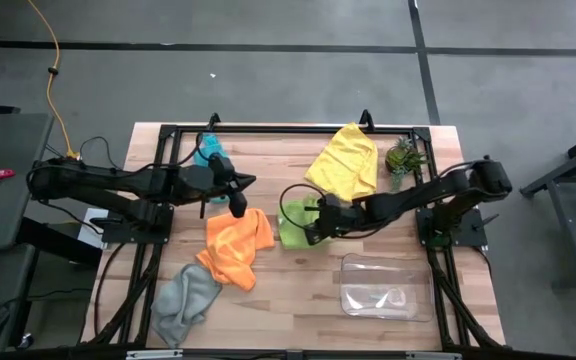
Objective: Fold microfiber towels
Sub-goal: Fold the green microfiber cloth, then put the green microfiber cloth into the transparent bin
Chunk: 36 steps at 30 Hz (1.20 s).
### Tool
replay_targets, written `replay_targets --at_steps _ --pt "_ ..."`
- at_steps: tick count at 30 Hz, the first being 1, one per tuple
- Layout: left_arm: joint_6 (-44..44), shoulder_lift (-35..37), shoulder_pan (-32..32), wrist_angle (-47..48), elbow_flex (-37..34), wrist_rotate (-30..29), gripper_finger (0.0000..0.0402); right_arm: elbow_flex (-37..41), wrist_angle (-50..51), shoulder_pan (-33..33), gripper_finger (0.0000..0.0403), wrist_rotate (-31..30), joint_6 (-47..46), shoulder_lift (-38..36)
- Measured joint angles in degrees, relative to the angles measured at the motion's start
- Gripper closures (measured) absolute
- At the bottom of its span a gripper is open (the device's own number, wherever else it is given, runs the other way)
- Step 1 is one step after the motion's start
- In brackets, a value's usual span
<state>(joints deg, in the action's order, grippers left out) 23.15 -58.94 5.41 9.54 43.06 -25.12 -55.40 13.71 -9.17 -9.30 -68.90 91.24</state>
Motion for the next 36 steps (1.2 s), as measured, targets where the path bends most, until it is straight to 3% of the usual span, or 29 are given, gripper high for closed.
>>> replay_targets --at_steps 11,22,26,33,36 --pt "0.67 -0.02 0.13 0.13 -0.01 -1.07 0.0401 0.00 -10.15 0.00 0.0403 -0.11 -4.68 6.77" --pt "0.71 -0.04 0.20 0.11 0.01 -1.07 0.0401 0.06 -12.29 0.30 0.0398 -0.75 -7.14 8.94" --pt "0.71 -0.04 0.20 0.09 0.01 -1.07 0.0402 0.07 -14.19 0.79 0.0359 -0.61 -6.82 8.94" --pt "0.71 -0.04 0.20 0.09 0.01 -1.07 0.0401 0.04 -20.33 2.44 0.0238 2.06 -1.99 8.91" --pt "0.71 -0.04 0.20 0.07 0.00 -1.06 0.0402 0.04 -17.54 4.11 0.0201 2.53 1.64 7.35"
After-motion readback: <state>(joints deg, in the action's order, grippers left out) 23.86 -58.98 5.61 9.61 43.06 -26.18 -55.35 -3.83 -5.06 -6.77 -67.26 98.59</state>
